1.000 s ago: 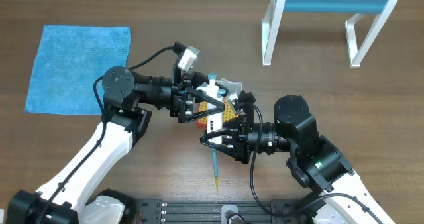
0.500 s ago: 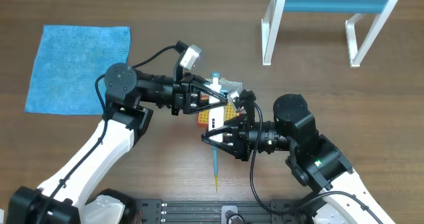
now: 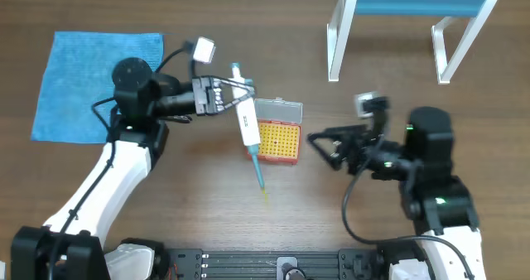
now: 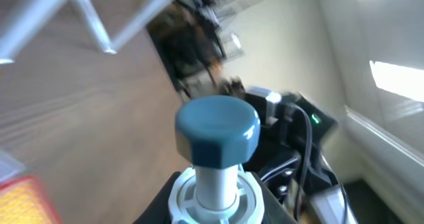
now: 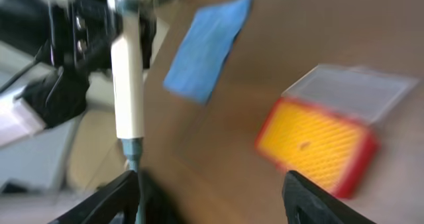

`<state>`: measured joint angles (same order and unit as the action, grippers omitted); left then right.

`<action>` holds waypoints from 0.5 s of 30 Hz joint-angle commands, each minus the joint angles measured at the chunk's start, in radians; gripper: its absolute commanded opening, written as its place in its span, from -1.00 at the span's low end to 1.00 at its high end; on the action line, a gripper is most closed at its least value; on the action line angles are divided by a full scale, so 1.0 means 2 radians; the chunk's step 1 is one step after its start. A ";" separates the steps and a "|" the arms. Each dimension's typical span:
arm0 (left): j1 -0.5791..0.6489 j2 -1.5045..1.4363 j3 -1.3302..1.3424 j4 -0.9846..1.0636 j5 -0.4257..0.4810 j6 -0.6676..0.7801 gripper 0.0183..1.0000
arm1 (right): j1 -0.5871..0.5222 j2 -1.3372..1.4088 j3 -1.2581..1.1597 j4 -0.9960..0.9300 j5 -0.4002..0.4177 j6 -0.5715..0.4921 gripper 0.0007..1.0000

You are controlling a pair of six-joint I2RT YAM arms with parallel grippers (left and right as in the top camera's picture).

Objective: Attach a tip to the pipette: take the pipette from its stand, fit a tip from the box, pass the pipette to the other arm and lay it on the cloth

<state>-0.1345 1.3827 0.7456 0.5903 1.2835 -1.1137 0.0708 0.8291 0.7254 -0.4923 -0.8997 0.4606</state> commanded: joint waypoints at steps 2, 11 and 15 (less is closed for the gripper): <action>0.024 0.002 0.003 -0.265 -0.206 0.146 -0.98 | -0.080 -0.056 0.007 0.000 -0.006 -0.028 0.39; 0.108 0.010 0.252 -0.784 -0.468 0.374 -0.98 | -0.081 -0.075 0.007 -0.077 -0.004 -0.028 0.39; 0.215 0.161 0.583 -1.041 -0.554 0.517 -0.98 | -0.080 -0.075 0.007 -0.077 0.012 -0.033 0.39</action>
<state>0.1951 1.5070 1.5890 -1.2716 0.3370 -0.3309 -0.0853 0.6815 0.7288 -0.6529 -0.8928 0.4129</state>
